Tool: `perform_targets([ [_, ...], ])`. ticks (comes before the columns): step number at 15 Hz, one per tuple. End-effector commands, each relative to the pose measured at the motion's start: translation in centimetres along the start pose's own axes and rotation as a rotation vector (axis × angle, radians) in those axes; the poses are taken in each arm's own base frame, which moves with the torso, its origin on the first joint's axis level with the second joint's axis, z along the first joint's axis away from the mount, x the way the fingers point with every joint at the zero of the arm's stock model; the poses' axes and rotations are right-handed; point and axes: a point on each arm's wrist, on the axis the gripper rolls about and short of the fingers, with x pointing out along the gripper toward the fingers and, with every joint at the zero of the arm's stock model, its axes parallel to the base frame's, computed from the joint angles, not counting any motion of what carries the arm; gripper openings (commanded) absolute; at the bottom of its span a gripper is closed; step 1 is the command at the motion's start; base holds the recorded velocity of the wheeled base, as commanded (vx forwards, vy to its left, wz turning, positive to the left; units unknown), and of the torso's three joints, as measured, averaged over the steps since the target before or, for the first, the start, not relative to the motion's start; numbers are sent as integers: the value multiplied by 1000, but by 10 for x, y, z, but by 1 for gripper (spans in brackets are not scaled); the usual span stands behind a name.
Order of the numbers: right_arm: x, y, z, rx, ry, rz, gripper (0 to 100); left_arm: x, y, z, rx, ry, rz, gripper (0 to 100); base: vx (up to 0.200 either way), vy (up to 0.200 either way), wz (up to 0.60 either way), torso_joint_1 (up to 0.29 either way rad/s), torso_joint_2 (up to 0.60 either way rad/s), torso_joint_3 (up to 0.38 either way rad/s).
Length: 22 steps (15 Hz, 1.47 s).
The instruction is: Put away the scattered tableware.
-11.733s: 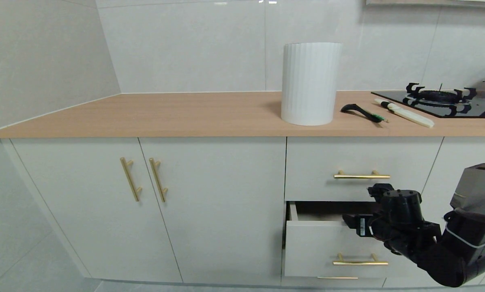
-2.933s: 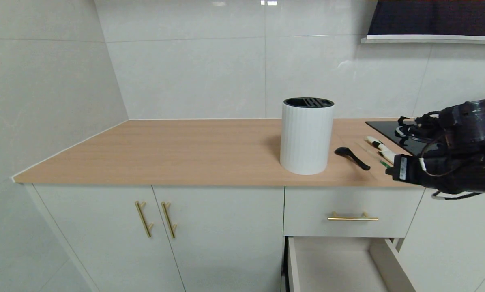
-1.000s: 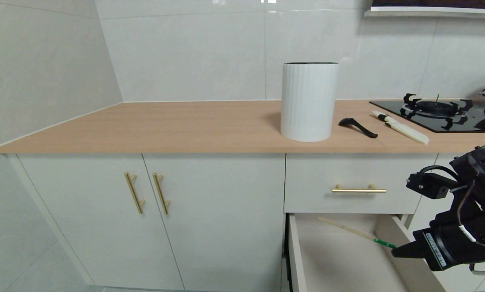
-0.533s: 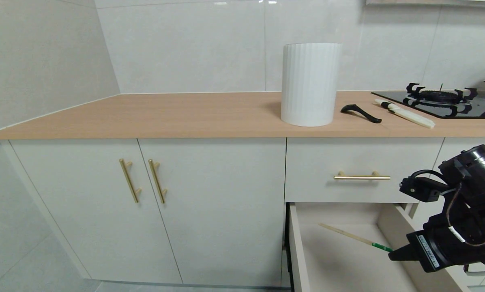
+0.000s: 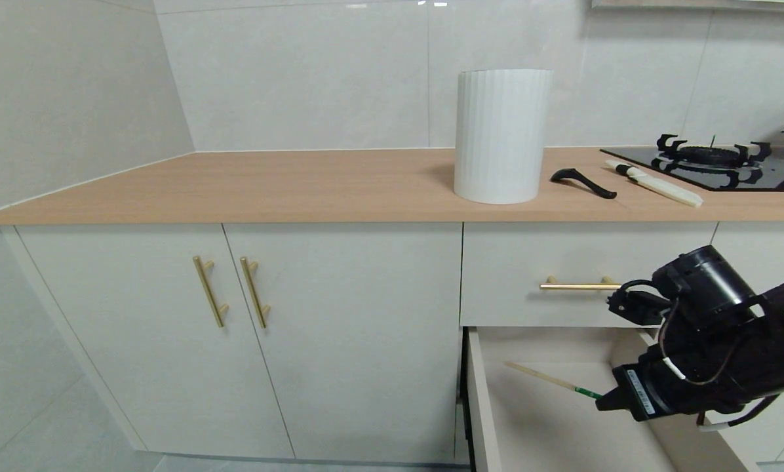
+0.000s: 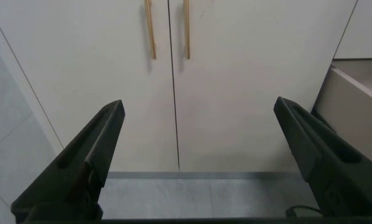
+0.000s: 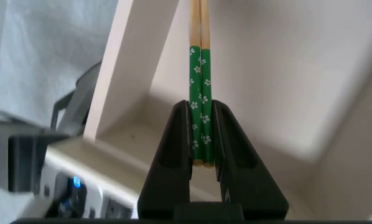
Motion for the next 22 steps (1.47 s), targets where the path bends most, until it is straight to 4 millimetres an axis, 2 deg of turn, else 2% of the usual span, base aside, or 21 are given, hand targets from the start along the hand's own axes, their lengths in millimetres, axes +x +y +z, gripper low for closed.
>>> perform_targets([
  [1, 43, -7, 5, 68, 69, -16, 0, 0, 0, 0, 0, 0, 0, 100, 0, 0, 0, 0, 0, 0],
  [2, 65, -9, 7, 101, 80, -21, 0, 0, 0, 0, 0, 0, 0, 100, 0, 0, 0, 0, 0, 0],
  [5, 108, -6, 6, 152, 97, -92, 0, 0, 0, 0, 0, 0, 0, 100, 0, 0, 0, 0, 0, 0],
  [7, 123, -6, 2, 158, 107, -122, 0, 0, 0, 0, 0, 0, 0, 100, 0, 0, 0, 0, 0, 0],
  [10, 156, 0, -13, 120, 181, -145, 0, 0, 0, 0, 0, 0, 0, 100, 0, 0, 0, 0, 0, 0],
  [11, 158, 1, -15, 118, 188, -150, 0, 0, 0, 0, 0, 0, 0, 100, 0, 0, 0, 0, 0, 0],
  [12, 173, 1, -23, 98, 217, -216, 0, 0, 0, 0, 0, 0, 0, 100, 0, 0, 0, 0, 0, 0],
  [22, 178, 10, -24, 101, 192, -230, 0, 0, 0, 0, 0, 0, 0, 100, 0, 0, 0, 0, 0, 0],
])
